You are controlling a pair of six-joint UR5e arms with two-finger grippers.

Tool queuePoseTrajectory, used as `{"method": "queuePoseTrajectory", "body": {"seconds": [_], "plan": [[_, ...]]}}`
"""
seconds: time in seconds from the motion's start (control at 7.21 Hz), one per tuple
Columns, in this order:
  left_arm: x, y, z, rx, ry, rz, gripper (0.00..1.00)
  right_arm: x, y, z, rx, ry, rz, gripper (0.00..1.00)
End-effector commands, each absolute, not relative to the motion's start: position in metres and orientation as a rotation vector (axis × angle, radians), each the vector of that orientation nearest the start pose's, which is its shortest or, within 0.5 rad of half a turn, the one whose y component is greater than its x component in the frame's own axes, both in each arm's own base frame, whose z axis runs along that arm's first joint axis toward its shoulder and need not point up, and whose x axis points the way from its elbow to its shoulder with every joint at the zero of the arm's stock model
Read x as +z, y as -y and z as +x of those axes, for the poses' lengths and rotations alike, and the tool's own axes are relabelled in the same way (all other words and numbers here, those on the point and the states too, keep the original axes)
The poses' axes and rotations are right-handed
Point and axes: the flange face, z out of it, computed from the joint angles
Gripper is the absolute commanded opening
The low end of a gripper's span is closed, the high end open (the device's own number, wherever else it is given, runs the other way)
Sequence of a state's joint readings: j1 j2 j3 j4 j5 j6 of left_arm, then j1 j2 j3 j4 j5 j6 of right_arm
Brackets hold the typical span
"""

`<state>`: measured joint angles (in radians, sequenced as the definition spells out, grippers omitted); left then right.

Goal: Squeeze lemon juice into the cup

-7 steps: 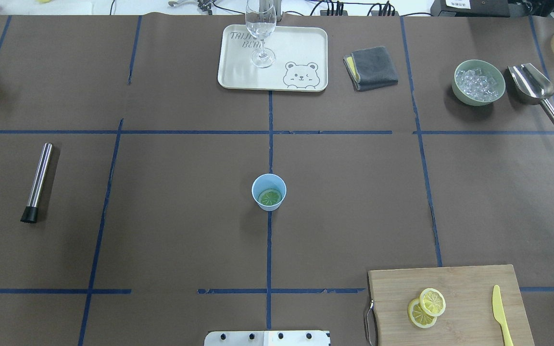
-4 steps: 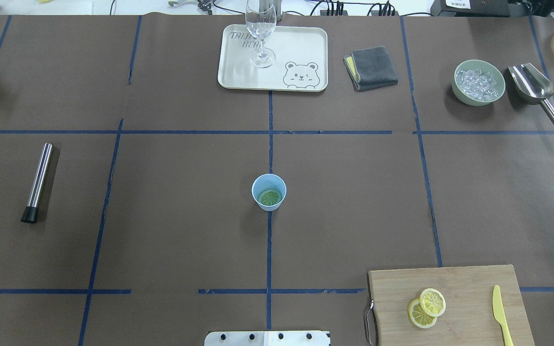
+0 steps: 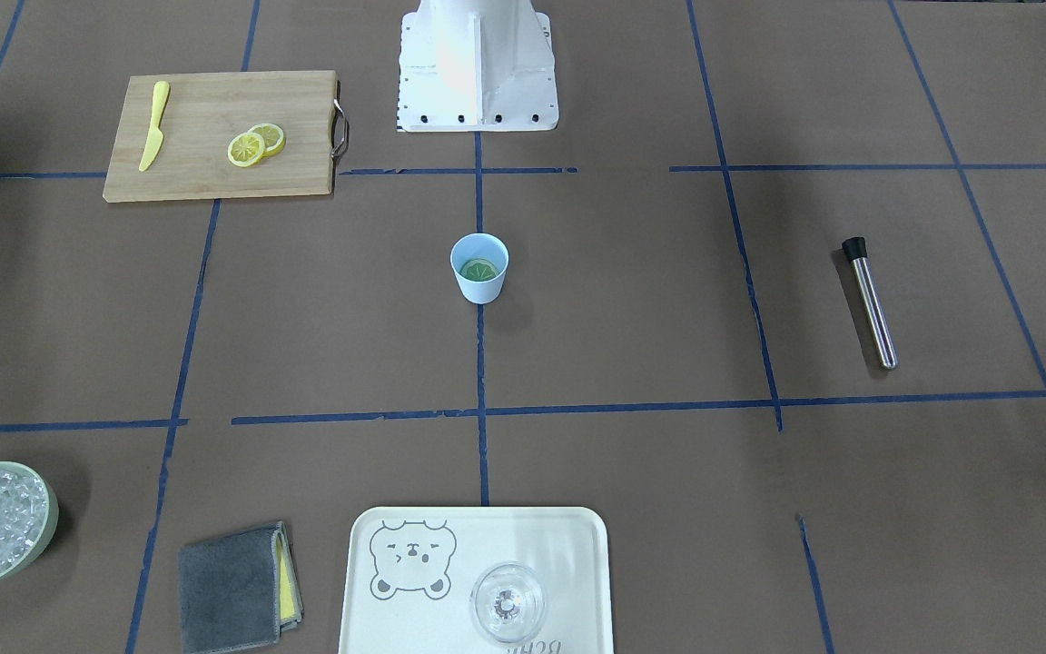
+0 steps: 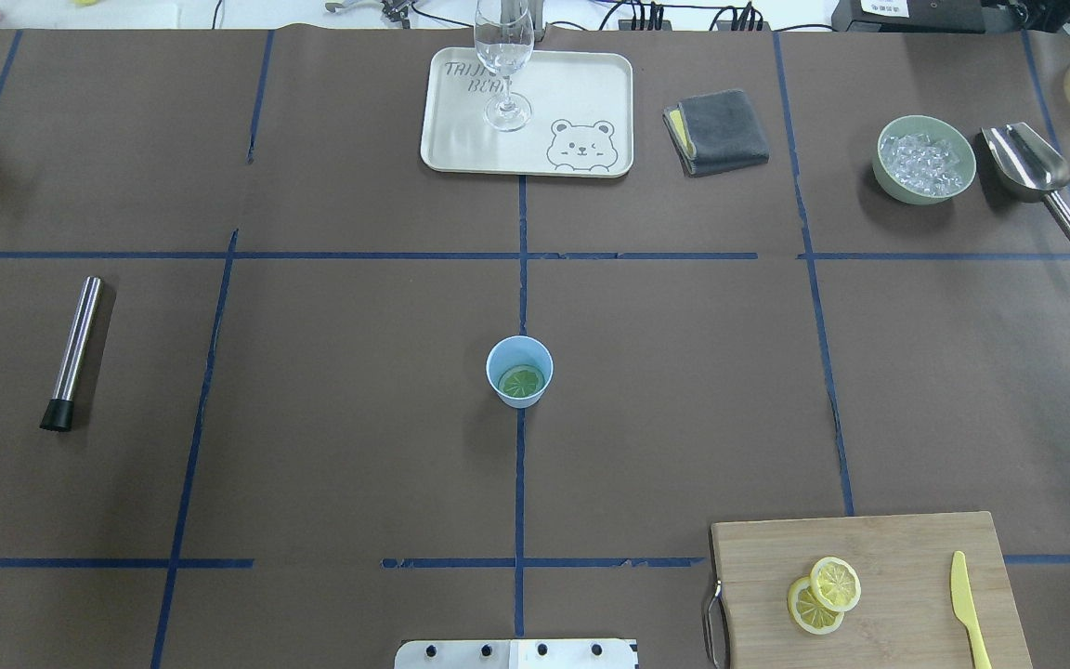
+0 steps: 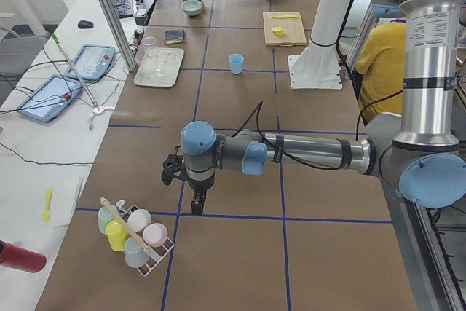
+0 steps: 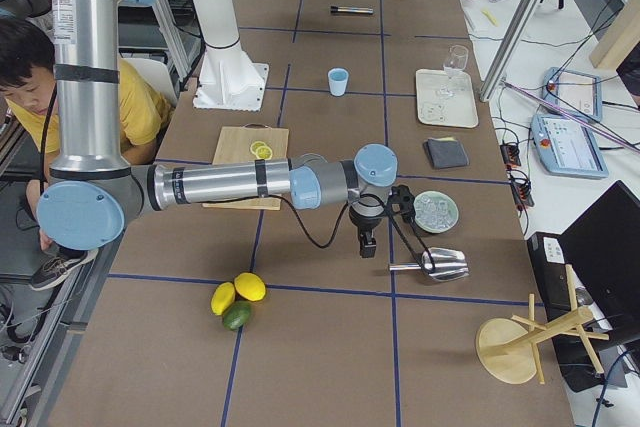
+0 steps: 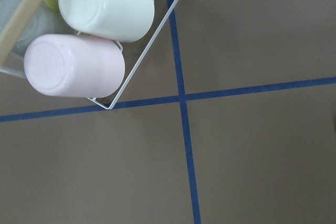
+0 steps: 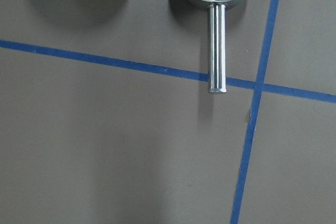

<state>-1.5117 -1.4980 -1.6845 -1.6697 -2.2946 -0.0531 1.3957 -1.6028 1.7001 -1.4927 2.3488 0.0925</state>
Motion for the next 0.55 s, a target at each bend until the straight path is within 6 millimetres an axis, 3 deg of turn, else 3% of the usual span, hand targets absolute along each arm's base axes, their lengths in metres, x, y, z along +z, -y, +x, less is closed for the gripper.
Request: {"method": "queuePoseTrajectory", "body": {"seconds": [0.0,0.14,0.28,0.42], "plan": [[0.629,0.460,-0.038,0.060,-0.739,0.095,1.00,0.603,0.494,-0.024,-0.149,0.795,0.062,1.00],[0.635,0.466,-0.037,0.053,-0.752,0.079,1.00,0.603,0.493,-0.024,-0.150,0.798,0.064,1.00],[0.622,0.471,-0.034,0.060,-0.785,0.084,1.00,0.602,0.494,-0.024,-0.150,0.791,0.070,1.00],[0.626,0.468,-0.037,0.055,-0.800,0.076,1.00,0.606,0.494,-0.025,-0.153,0.787,0.064,1.00]]}}
